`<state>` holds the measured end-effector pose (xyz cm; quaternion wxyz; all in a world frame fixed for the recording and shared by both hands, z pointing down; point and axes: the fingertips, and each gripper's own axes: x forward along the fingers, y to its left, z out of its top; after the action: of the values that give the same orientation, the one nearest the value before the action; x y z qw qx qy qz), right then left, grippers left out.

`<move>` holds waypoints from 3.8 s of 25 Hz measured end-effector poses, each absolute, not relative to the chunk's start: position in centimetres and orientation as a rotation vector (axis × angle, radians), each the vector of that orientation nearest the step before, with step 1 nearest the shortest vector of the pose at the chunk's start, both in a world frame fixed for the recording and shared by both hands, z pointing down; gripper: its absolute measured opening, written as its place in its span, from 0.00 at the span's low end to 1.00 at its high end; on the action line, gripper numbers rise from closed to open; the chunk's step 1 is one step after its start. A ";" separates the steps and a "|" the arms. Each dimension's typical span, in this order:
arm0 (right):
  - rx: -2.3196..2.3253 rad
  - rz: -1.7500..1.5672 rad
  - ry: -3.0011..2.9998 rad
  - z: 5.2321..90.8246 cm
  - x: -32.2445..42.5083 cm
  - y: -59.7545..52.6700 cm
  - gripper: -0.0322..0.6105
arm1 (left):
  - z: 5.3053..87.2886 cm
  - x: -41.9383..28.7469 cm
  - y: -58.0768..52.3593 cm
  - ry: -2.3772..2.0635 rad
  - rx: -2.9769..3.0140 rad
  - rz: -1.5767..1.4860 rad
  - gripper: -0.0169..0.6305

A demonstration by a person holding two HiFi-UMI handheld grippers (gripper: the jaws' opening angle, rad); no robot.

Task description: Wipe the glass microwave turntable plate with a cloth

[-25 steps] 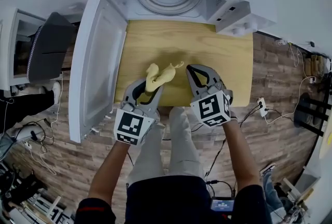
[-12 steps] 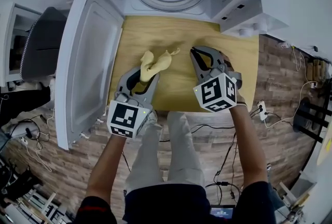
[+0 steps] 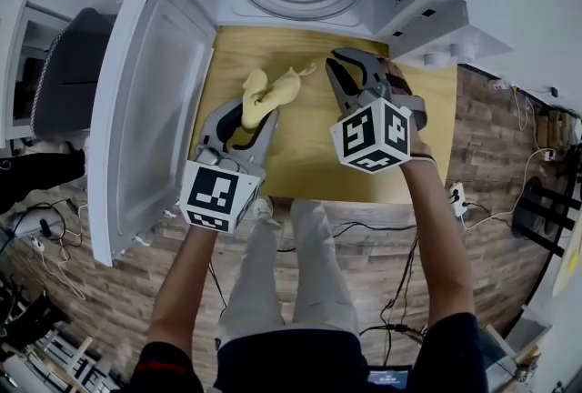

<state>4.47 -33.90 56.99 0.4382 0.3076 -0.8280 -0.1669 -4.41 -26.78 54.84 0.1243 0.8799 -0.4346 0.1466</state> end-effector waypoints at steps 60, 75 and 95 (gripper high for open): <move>0.678 -0.650 -1.910 59.8 1.9 -38.9 0.52 | 52.4 -2.3 -40.1 -1.356 2.835 0.596 0.23; 0.675 -0.656 -1.926 59.8 1.7 -38.8 0.52 | 51.7 0.0 -44.2 -1.282 2.897 0.697 0.23; 0.666 -0.663 -1.949 59.8 1.6 -38.6 0.52 | 54.3 1.9 -45.1 -1.119 2.941 0.916 0.23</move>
<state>1.58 -38.64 59.77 0.4697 0.2716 -0.7953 -0.2704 1.91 -45.11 54.31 -0.0677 0.8953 -0.3408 0.2789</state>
